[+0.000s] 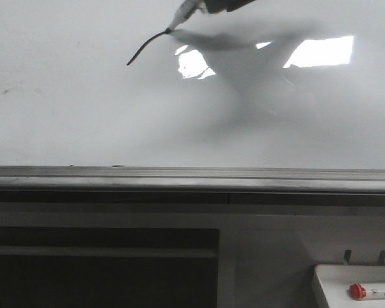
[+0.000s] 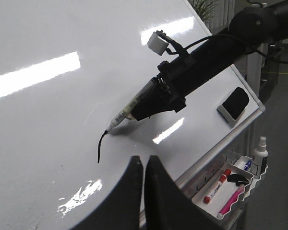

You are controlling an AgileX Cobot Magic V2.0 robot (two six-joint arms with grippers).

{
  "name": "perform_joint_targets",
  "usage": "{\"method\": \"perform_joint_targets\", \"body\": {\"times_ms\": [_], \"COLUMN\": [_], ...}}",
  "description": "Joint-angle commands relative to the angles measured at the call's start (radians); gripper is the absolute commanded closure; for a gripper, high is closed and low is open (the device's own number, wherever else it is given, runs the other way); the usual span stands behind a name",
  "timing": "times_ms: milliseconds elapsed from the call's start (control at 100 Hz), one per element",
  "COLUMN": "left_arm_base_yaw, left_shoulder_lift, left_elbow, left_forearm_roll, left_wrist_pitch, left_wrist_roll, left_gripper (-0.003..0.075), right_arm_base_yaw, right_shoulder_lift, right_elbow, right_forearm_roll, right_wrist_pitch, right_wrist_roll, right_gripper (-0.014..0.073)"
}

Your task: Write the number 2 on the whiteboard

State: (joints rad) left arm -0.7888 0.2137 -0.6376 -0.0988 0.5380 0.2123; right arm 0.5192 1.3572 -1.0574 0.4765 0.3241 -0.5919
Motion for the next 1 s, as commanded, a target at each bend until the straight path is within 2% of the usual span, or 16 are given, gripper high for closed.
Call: {"method": "perform_joint_targets", "body": {"times_ms": [0, 120, 210, 300, 430, 590, 750, 990], "left_arm_base_yaw": [0.005, 0.005, 0.005, 0.005, 0.005, 0.005, 0.005, 0.005], "left_shoulder_lift": [0.012, 0.012, 0.012, 0.012, 0.012, 0.012, 0.012, 0.012], "left_elbow": [-0.026, -0.026, -0.026, -0.026, -0.026, -0.026, -0.026, -0.026], "left_forearm_roll": [-0.016, -0.016, -0.016, -0.016, -0.016, -0.016, -0.016, -0.016], "left_wrist_pitch": [-0.082, -0.082, -0.082, -0.082, -0.082, -0.082, -0.082, -0.076], "left_wrist_roll": [-0.014, -0.014, -0.014, -0.014, -0.014, -0.014, -0.014, -0.014], "left_gripper": [0.0741, 0.0741, 0.0741, 0.0741, 0.0741, 0.0741, 0.0741, 0.0741], "right_arm_base_yaw": [-0.069, -0.109, -0.103, -0.065, 0.043, 0.146, 0.156, 0.120], "right_shoulder_lift": [-0.041, -0.059, -0.064, -0.064, -0.051, 0.031, 0.093, 0.062], "right_elbow": [-0.026, -0.017, 0.009, 0.055, 0.123, 0.125, 0.112, 0.113], "right_forearm_roll": [-0.092, -0.092, -0.073, -0.025, 0.027, 0.094, 0.133, 0.133], "right_wrist_pitch": [-0.003, 0.127, 0.142, 0.094, -0.065, -0.158, -0.186, -0.165], "right_wrist_roll": [-0.001, 0.001, 0.001, 0.001, 0.002, 0.002, 0.002, 0.002], "right_gripper": [0.0672, 0.0660, 0.0660, 0.0660, 0.0660, 0.0660, 0.0660, 0.0660]}}
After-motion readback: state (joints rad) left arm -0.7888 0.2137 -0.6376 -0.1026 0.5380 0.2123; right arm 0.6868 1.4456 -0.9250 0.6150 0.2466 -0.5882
